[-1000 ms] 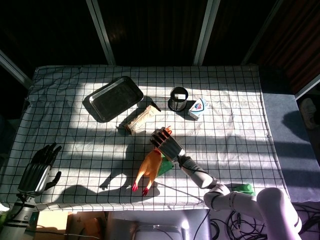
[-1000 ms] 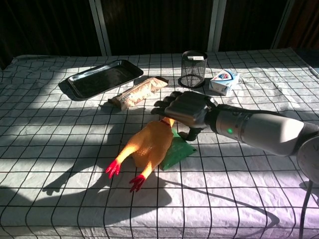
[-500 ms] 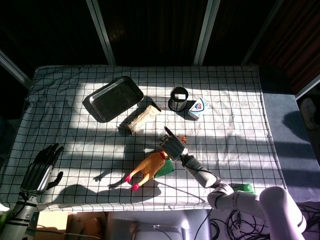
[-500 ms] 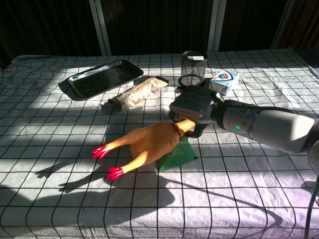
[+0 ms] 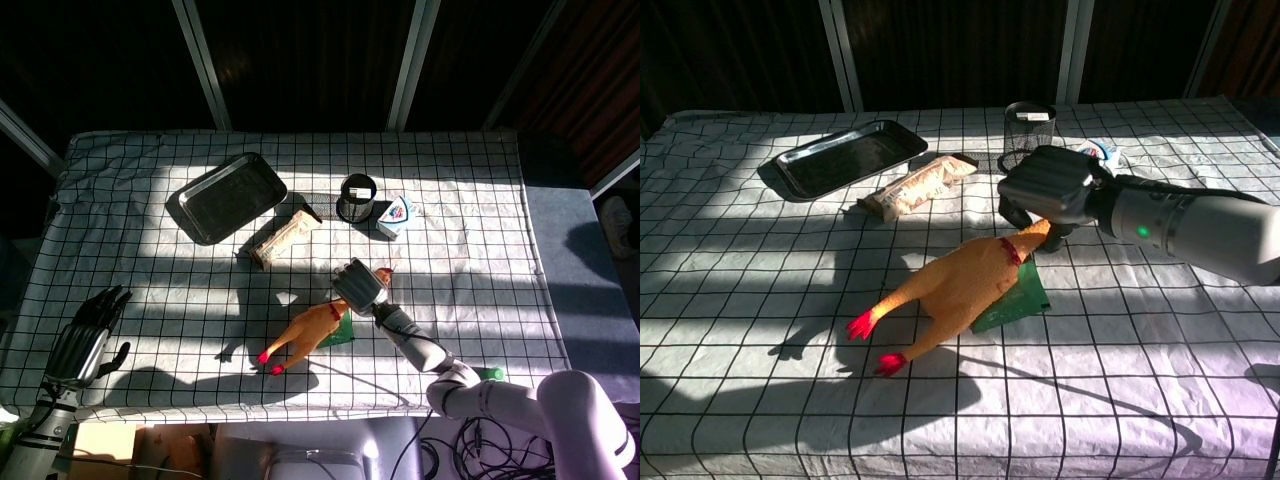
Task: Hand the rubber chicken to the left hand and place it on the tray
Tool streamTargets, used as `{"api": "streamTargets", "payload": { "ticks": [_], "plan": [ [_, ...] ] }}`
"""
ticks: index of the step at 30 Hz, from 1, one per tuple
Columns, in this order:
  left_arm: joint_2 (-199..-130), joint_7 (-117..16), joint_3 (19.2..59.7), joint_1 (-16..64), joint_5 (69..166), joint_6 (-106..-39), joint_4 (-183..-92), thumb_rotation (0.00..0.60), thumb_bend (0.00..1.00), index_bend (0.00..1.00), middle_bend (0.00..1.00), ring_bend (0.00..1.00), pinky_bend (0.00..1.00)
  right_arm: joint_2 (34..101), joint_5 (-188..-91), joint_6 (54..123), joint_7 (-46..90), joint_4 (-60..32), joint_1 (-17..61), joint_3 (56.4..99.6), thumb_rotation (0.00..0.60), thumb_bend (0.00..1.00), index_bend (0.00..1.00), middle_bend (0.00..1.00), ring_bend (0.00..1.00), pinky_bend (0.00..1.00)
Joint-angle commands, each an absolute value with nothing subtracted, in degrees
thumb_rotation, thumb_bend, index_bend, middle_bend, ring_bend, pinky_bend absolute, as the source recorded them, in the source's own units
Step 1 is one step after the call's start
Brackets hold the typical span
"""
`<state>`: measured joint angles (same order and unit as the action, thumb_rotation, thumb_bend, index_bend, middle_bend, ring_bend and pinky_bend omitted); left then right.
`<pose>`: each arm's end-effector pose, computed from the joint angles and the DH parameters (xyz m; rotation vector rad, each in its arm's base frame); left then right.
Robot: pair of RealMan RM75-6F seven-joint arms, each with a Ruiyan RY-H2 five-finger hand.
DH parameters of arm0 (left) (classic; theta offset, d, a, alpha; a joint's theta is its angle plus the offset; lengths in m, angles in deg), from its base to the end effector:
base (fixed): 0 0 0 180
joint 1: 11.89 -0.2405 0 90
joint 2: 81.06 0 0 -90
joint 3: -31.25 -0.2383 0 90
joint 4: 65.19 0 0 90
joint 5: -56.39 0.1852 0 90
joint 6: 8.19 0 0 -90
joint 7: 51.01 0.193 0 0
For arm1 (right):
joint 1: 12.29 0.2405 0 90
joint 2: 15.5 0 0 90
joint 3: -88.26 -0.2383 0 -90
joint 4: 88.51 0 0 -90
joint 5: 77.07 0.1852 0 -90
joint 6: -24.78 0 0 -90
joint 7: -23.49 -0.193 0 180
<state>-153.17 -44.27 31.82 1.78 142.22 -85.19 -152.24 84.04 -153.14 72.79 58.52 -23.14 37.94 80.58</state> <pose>-0.2664 0.2601 0.1067 -1.6069 -0.8702 -0.8498 -0.0923 -0.3833 -0.0727 2.1518 -0.2839 0.6815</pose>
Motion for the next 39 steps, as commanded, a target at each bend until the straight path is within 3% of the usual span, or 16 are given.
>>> {"api": "streamTargets", "payload": {
  "ticks": [1,6,20,28,39],
  "plan": [
    [-153.1,-44.4,31.8,1.8,142.3,-85.2,-152.2,0.6,0.4,0.0,0.0,0.0,0.15,82.9,-152.4,73.1,58.2,-21.2,37.6,80.3,0.6,0.29,0.85,0.66,0.82,0.84],
    [-152.9,-45.2,32.0,1.6,142.5,-85.8,-152.0,0.6,0.4,0.0,0.0,0.0,0.15,80.4,-155.6,75.8,52.1,-17.7,36.7,80.8,0.6,0.29,0.89,0.71,0.92,0.93],
    [-152.7,-48.6,31.5,1.9,146.2,-87.3,-152.4,0.6,0.4,0.0,0.0,0.0,0.15,76.0,-158.7,81.9,43.5,-12.5,35.2,79.1,0.6,0.29,0.89,0.72,0.93,0.95],
    [-153.3,-67.6,28.6,4.9,158.5,-90.9,-155.0,0.6,0.31,0.0,0.0,0.0,0.16,80.2,-156.4,84.1,45.4,-13.6,35.4,76.7,0.6,0.29,0.89,0.73,0.93,0.95],
    [-158.5,-62.0,31.8,10.3,156.0,-83.9,-161.9,0.6,0.26,0.0,0.0,0.0,0.15,88.5,-151.4,84.1,57.2,-14.7,39.6,72.9,0.6,0.29,0.89,0.73,0.93,0.95]
  ]
}}
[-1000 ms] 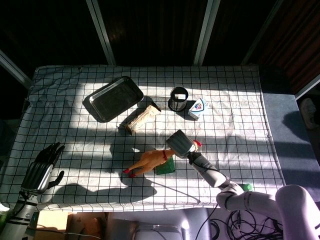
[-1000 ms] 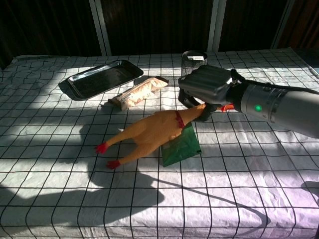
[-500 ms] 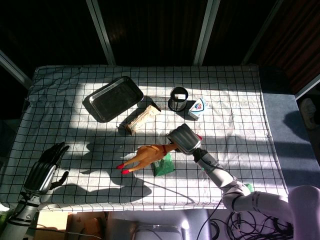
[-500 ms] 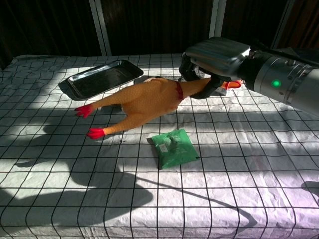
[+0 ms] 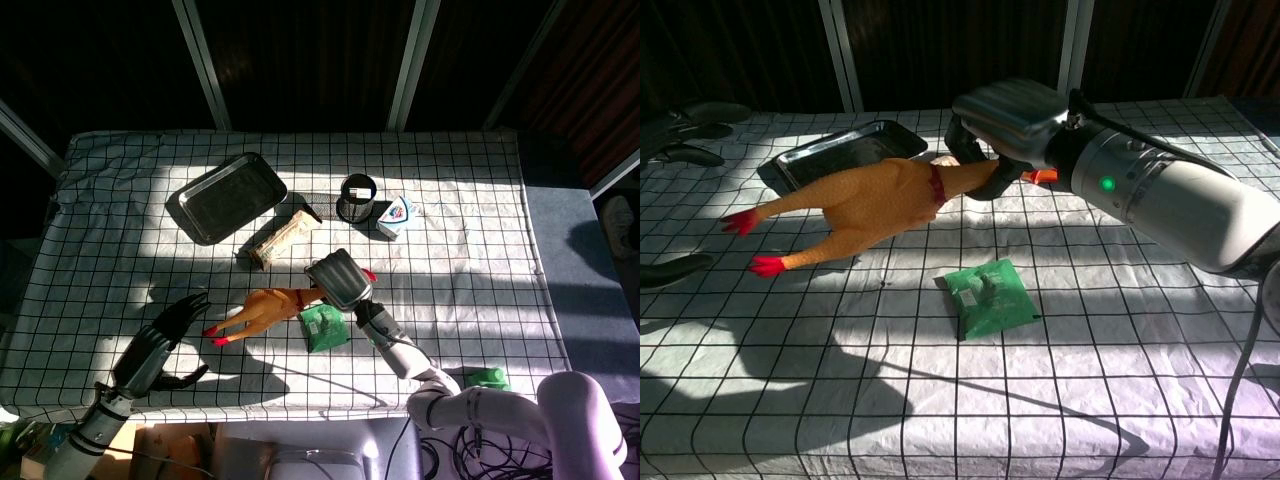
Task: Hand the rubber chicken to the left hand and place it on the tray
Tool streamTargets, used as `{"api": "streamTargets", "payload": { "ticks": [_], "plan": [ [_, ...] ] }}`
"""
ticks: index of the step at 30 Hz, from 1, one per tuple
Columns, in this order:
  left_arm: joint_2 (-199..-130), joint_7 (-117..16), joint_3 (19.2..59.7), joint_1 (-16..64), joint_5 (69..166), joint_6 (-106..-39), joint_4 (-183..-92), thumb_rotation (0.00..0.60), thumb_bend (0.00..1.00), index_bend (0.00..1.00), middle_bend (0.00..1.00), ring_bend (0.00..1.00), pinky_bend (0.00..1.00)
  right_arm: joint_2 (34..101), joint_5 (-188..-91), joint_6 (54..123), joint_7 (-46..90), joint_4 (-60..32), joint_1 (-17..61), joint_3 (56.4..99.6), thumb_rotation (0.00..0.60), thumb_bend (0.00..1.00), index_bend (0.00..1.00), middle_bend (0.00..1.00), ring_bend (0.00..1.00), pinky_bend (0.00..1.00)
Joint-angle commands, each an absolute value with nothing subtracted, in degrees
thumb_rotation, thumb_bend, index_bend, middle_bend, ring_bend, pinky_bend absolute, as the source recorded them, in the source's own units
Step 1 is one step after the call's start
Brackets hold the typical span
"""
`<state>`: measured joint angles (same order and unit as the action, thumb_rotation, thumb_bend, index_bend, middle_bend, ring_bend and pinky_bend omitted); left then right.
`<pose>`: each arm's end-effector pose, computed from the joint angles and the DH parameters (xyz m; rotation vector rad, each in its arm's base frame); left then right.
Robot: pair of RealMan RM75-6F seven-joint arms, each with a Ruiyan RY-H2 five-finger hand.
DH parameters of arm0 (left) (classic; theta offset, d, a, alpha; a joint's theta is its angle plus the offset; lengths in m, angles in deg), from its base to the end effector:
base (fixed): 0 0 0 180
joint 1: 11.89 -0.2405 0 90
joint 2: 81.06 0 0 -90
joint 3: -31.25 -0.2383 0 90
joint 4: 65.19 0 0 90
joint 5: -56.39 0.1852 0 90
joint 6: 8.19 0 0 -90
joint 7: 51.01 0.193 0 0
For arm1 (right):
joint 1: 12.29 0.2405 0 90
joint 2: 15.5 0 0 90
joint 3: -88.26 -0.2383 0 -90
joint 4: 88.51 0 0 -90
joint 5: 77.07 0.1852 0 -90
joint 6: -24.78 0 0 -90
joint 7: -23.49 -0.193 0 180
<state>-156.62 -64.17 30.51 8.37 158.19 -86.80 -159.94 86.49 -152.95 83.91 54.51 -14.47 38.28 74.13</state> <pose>-0.1534 0.2510 0.0710 -1.7824 -1.1076 -1.4457 -0.0226 -0.3736 -0.0436 1.9625 -0.4517 1.0790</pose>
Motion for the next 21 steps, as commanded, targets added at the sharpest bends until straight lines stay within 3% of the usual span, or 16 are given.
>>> {"api": "streamTargets", "payload": {
  "ticks": [1,7,21],
  "plan": [
    [-159.2,-61.3,32.3,10.7,155.0,-83.2,-162.0,0.6,0.26,0.0,0.0,0.0,0.15,88.9,-151.1,84.2,57.9,-14.6,39.8,72.6,0.6,0.29,0.89,0.73,0.93,0.95],
    [-163.3,-60.7,34.9,12.9,147.9,-78.2,-161.9,0.6,0.25,0.0,0.0,0.0,0.16,91.1,-150.0,86.1,62.7,-13.9,40.9,71.6,0.6,0.29,0.9,0.73,0.93,0.95],
    [-169.1,-57.5,39.3,16.1,139.0,-73.7,-160.6,0.6,0.23,0.0,0.0,0.0,0.2,93.0,-147.1,87.1,67.9,-14.0,41.5,71.3,0.6,0.29,0.9,0.73,0.93,0.95]
  ]
}}
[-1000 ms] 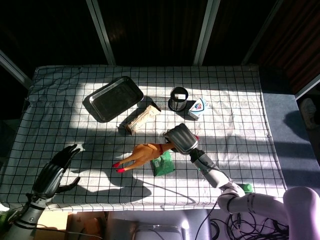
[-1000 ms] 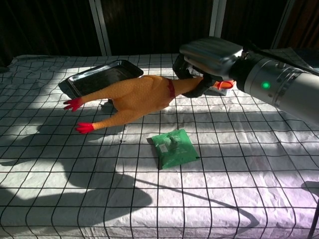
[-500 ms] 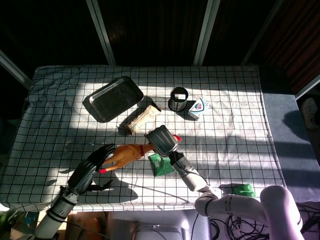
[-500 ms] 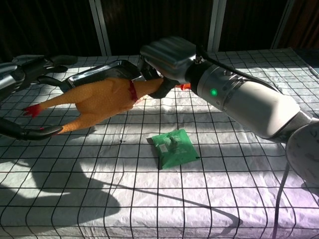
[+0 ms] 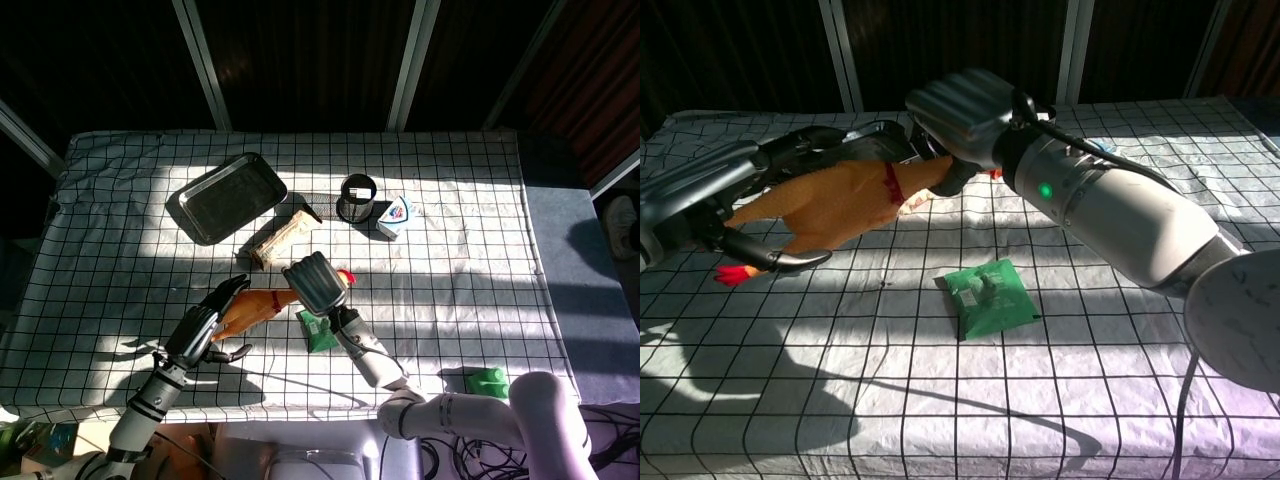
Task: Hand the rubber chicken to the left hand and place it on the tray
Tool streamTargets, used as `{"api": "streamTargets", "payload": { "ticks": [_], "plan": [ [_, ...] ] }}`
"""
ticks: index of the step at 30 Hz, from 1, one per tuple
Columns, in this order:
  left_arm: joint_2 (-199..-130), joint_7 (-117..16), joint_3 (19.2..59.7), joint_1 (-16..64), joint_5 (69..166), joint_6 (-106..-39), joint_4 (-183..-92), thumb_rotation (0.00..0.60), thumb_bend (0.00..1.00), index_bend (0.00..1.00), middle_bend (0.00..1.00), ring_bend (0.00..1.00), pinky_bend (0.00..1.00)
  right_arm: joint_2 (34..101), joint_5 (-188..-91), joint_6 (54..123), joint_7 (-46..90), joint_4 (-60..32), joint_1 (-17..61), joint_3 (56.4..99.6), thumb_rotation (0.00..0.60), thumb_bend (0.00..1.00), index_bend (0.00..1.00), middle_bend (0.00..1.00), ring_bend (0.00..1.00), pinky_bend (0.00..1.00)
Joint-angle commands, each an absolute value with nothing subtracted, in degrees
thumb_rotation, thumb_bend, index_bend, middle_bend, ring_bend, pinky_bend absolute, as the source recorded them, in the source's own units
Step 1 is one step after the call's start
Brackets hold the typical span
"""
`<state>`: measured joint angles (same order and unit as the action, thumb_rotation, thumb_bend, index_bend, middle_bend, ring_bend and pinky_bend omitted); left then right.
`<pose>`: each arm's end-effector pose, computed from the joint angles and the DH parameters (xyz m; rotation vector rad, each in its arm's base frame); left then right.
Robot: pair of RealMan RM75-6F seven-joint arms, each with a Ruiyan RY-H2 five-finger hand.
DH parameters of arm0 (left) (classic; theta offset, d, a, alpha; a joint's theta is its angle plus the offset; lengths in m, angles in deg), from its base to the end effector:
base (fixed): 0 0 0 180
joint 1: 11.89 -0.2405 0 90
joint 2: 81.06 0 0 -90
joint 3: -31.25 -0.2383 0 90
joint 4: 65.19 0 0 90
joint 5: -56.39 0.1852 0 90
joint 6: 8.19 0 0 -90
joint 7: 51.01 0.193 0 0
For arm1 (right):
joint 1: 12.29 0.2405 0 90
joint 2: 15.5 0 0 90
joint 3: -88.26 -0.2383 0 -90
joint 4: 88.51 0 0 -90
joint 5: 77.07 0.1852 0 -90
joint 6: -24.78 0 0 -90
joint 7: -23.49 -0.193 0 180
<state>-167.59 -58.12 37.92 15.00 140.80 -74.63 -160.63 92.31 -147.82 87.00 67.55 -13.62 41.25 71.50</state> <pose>-0.1254 0.2939 0.0143 -1.6827 -1.3395 -1.3931 0.0114 -0.3661 -0.0555 1.9087 -0.3702 1.0543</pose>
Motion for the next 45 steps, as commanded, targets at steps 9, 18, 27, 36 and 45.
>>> {"api": "streamTargets", "payload": {
  "ticks": [9,18,27,36,45],
  "plan": [
    [-172.8,-55.2,43.4,18.6,130.3,-70.7,-158.8,0.6,0.23,0.01,0.04,0.05,0.43,93.6,-147.1,87.7,67.5,-14.7,41.7,71.4,0.6,0.29,0.9,0.73,0.93,0.95],
    [-174.2,-53.4,44.2,19.6,127.9,-70.6,-157.9,0.6,0.35,0.34,0.43,0.45,0.72,92.9,-147.3,88.7,66.6,-13.8,41.5,71.1,0.6,0.29,0.9,0.73,0.93,0.95],
    [-177.1,-47.7,45.2,19.4,125.7,-75.2,-157.4,0.6,0.89,0.68,0.86,0.82,1.0,91.5,-147.3,88.9,66.8,-12.3,41.1,71.7,0.6,0.29,0.9,0.73,0.93,0.95],
    [-176.4,-48.9,44.6,20.3,126.3,-73.1,-157.7,0.6,0.71,0.67,0.85,0.76,0.97,90.6,-146.7,88.8,66.4,-11.7,40.7,71.8,0.6,0.3,0.9,0.73,0.93,0.95],
    [-173.9,-53.1,42.9,20.9,131.0,-71.7,-157.5,0.6,0.3,0.0,0.0,0.0,0.23,89.5,-146.5,89.0,66.5,-10.6,40.4,72.0,0.6,0.29,0.9,0.73,0.93,0.95]
  ]
}}
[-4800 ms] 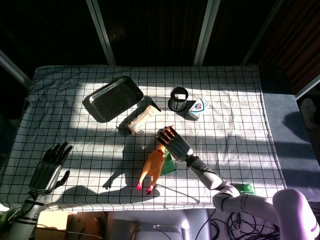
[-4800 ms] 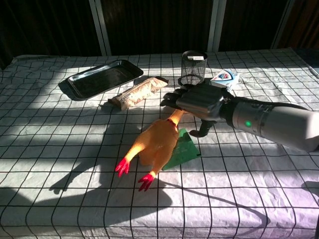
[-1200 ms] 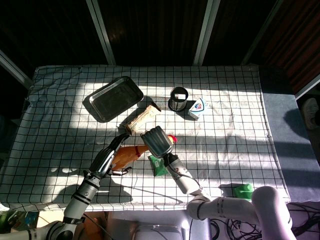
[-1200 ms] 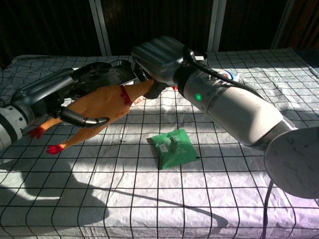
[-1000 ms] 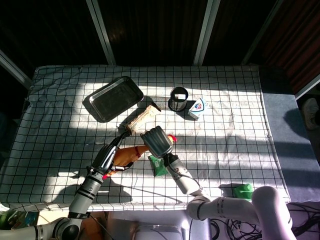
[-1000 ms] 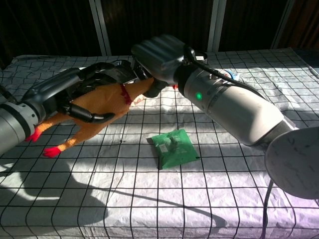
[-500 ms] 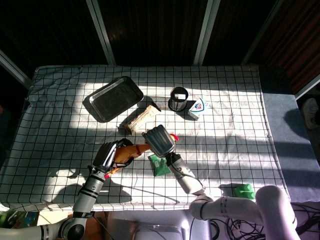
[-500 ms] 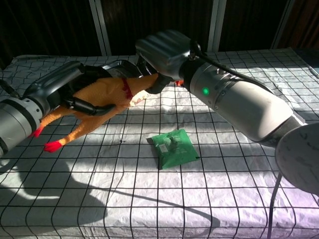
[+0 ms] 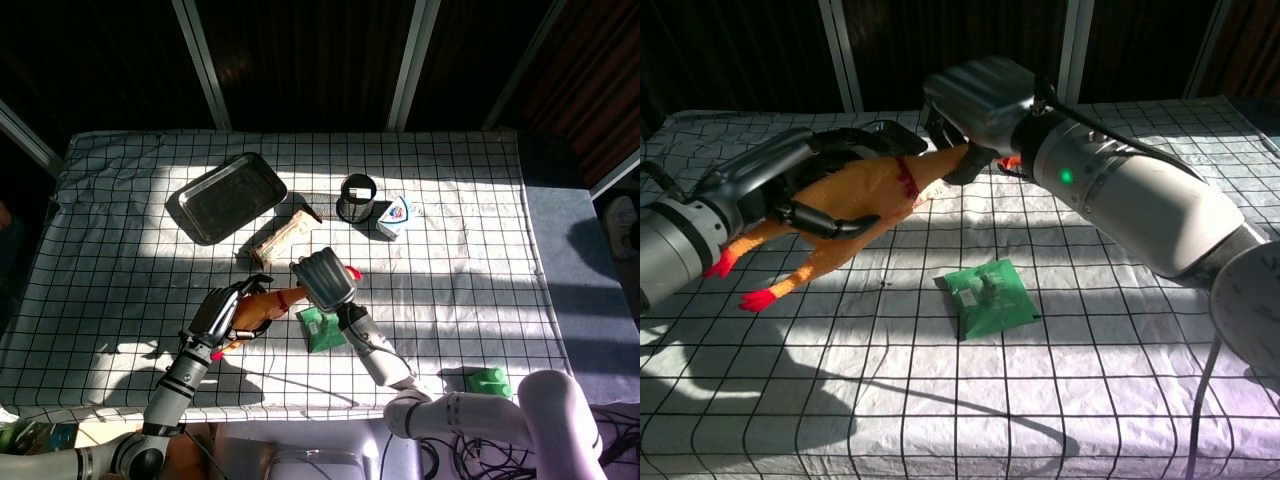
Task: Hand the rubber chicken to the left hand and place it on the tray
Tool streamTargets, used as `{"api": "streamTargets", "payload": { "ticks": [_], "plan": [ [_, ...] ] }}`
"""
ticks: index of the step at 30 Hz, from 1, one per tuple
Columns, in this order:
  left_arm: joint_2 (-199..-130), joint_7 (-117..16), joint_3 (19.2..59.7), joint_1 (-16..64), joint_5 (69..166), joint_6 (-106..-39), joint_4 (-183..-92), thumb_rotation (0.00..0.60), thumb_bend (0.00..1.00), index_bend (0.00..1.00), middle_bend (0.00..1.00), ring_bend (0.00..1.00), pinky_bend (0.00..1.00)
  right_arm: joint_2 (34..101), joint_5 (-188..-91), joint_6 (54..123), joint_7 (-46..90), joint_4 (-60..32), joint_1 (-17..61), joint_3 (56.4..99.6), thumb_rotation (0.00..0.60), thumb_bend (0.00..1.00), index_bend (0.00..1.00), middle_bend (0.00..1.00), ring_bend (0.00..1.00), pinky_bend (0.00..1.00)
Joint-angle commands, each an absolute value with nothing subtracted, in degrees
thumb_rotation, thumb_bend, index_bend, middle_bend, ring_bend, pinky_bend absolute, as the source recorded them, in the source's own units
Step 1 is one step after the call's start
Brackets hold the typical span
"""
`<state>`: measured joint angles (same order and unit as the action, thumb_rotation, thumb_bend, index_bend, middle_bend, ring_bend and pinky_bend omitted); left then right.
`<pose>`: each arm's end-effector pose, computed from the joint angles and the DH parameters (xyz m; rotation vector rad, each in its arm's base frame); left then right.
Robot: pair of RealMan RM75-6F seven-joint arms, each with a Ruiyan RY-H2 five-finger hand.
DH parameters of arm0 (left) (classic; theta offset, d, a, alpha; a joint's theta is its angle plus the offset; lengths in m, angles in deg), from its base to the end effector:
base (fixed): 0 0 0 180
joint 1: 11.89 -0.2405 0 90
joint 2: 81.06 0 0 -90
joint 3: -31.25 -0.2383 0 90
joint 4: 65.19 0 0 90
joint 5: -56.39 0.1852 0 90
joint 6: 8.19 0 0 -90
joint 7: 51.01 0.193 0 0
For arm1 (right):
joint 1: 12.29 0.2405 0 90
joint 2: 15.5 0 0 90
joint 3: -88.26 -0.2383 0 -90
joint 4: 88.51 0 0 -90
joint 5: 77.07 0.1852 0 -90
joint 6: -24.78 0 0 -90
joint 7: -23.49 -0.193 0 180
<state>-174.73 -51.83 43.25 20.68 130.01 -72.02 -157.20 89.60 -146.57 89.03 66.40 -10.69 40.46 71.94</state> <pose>-0.1031 0.3258 -0.0082 -1.6129 -1.3688 -1.3758 0.0038 -0.3693 -0.0395 1.8715 -0.4093 1.0706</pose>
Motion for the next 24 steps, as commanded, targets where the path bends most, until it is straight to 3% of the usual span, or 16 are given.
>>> {"api": "streamTargets", "payload": {
  "ticks": [1,6,9,10,12,14,16,17,20,24],
  "plan": [
    [-173.7,-53.7,42.8,20.9,130.9,-71.4,-157.8,0.6,0.28,0.0,0.0,0.0,0.21,89.4,-146.5,89.1,66.6,-10.5,40.4,72.1,0.6,0.3,0.9,0.73,0.93,0.95],
    [-172.3,-55.0,42.8,21.2,130.5,-70.2,-158.9,0.6,0.26,0.0,0.0,0.0,0.19,89.2,-146.4,89.2,66.8,-10.2,40.3,72.3,0.6,0.29,0.9,0.73,0.93,0.95],
    [-172.2,-53.4,43.0,21.4,129.5,-70.3,-159.0,0.6,0.28,0.01,0.01,0.01,0.28,89.1,-146.4,89.3,66.6,-10.0,40.3,72.2,0.6,0.29,0.9,0.73,0.93,0.95],
    [-172.4,-53.2,43.1,21.3,129.3,-70.5,-159.1,0.6,0.3,0.06,0.06,0.07,0.36,89.0,-146.4,89.3,66.6,-10.0,40.3,72.2,0.6,0.29,0.9,0.73,0.93,0.95],
    [-173.1,-53.6,43.7,21.1,128.5,-71.4,-159.2,0.6,0.38,0.25,0.26,0.27,0.58,89.0,-146.5,89.5,66.5,-9.9,40.3,72.1,0.6,0.29,0.9,0.73,0.93,0.95],
    [-173.3,-53.6,43.9,21.0,127.5,-71.4,-159.5,0.6,0.56,0.49,0.52,0.53,0.8,88.9,-146.4,89.5,66.4,-9.9,40.3,72.1,0.6,0.29,0.9,0.73,0.93,0.95],
    [-174.1,-52.5,44.5,20.9,126.8,-72.5,-159.2,0.6,0.72,0.6,0.67,0.65,0.91,88.7,-146.2,89.5,66.3,-9.7,40.2,72.1,0.6,0.29,0.9,0.73,0.93,0.95],
    [-174.7,-52.1,44.9,20.8,126.4,-73.4,-159.0,0.6,0.78,0.67,0.75,0.72,0.96,88.6,-146.2,89.5,66.3,-9.7,40.2,72.1,0.6,0.29,0.9,0.73,0.93,0.95],
    [-176.5,-49.6,45.5,20.5,126.1,-76.3,-158.1,0.6,0.84,0.76,0.88,0.84,1.0,88.4,-146.2,89.5,66.3,-9.6,40.1,72.2,0.6,0.29,0.9,0.73,0.93,0.95],
    [-177.8,-47.9,45.4,20.3,126.4,-77.9,-157.3,0.6,0.85,0.79,0.92,0.89,1.0,88.3,-145.9,89.4,66.3,-9.5,40.1,72.3,0.6,0.3,0.9,0.73,0.93,0.95]
  ]
}}
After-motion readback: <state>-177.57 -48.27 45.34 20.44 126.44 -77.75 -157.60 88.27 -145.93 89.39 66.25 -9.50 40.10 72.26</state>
